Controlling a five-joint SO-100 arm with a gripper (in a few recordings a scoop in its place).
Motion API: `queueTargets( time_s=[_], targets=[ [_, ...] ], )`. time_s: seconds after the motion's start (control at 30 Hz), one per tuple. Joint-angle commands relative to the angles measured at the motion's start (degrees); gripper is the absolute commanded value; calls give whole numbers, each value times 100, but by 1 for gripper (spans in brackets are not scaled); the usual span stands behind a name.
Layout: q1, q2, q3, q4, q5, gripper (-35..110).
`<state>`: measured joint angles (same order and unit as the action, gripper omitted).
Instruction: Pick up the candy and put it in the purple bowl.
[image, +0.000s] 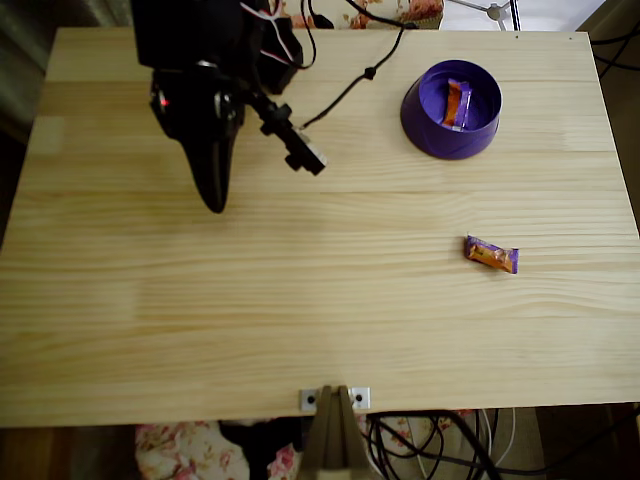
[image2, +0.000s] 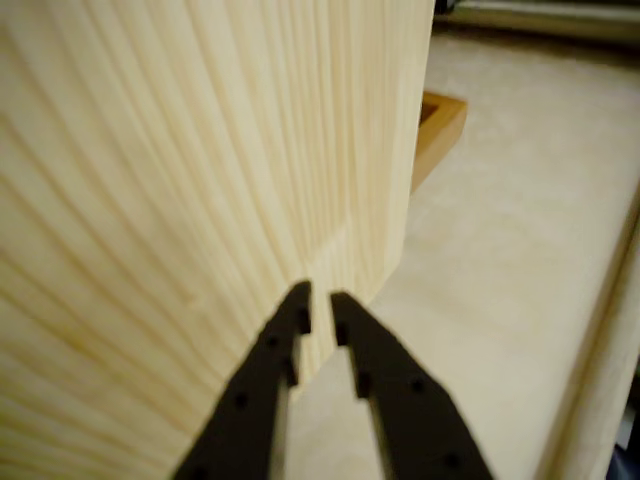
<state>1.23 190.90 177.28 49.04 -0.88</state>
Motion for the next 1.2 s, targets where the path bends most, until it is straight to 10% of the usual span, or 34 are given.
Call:
queueTargets(
  time_s=[0.0, 1.17],
  targets=[
    [281, 176, 510, -132, 185, 0],
    [-1151, -527, -2593, 1380, 387, 0]
  ],
)
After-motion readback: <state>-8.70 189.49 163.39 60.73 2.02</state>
